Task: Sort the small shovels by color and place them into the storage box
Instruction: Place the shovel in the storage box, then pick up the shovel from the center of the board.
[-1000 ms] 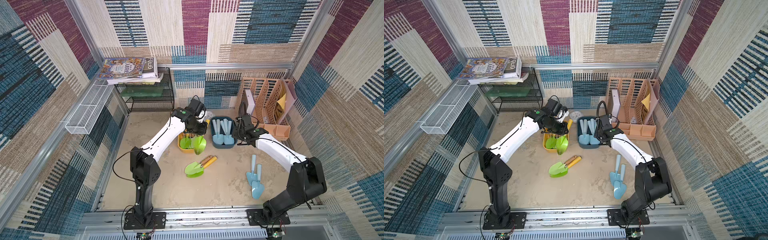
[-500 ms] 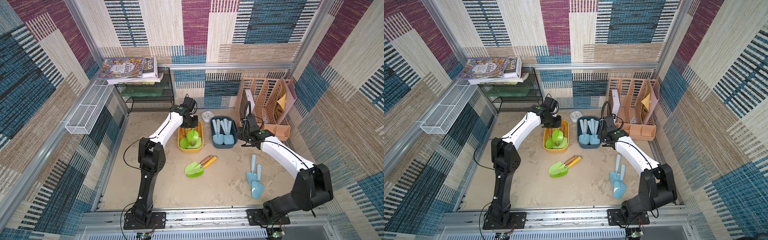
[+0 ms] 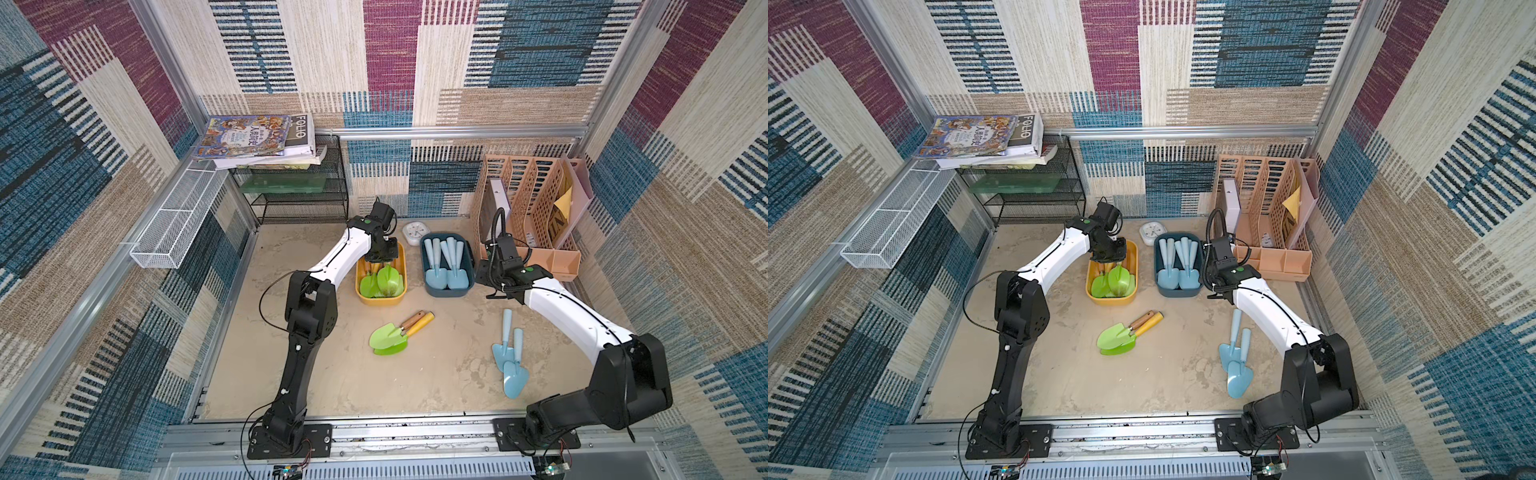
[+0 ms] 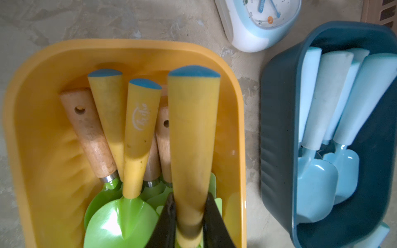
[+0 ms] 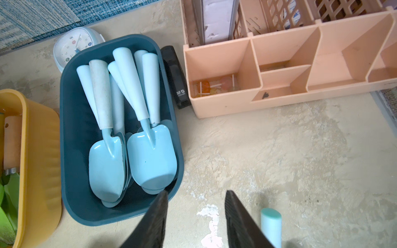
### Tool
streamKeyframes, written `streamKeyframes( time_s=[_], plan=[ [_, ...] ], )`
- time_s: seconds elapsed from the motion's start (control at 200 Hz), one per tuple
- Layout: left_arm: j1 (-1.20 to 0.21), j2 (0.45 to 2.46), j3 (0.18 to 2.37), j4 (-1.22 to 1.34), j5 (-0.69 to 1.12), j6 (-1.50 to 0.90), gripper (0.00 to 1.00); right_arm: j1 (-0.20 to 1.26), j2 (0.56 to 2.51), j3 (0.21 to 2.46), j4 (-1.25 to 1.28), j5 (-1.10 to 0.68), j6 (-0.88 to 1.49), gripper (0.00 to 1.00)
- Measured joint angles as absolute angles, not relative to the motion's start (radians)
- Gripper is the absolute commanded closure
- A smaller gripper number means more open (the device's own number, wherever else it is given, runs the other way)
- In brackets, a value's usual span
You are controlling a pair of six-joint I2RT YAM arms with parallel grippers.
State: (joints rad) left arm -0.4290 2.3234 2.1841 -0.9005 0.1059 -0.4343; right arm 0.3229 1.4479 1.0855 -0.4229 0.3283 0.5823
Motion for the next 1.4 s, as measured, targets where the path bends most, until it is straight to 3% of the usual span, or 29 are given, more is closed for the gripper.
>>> streamKeyframes(
  time_s=[0.135,0.285,0.386,0.691,1.052,1.397],
  plan=[
    [-0.429,2.332,2.176,-0.902,0.109,-0.444,0.94,0.319,1.445,1.074,-0.427,0.328,0.588,0.53],
    [-0.430,2.333,2.170,-0.913,0.117,-0.456,0.68,0.317,1.445,1.066,-0.429,0.327,0.597,0.53],
    [-0.430,2.320,2.169,-0.921,0.131,-0.471,0.62,0.316,1.443,1.061,-0.429,0.328,0.604,0.53],
    [-0.437,2.147,2.054,-0.928,0.160,-0.490,0.61,0.282,1.401,0.998,-0.430,0.328,0.643,0.51],
    [-0.442,1.880,1.579,-0.771,0.183,-0.562,0.61,0.135,1.349,0.840,-0.479,0.290,0.734,0.51],
    [-0.442,1.871,1.553,-0.728,0.183,-0.569,0.61,0.107,1.387,0.762,-0.458,0.170,0.716,0.53]
  ],
)
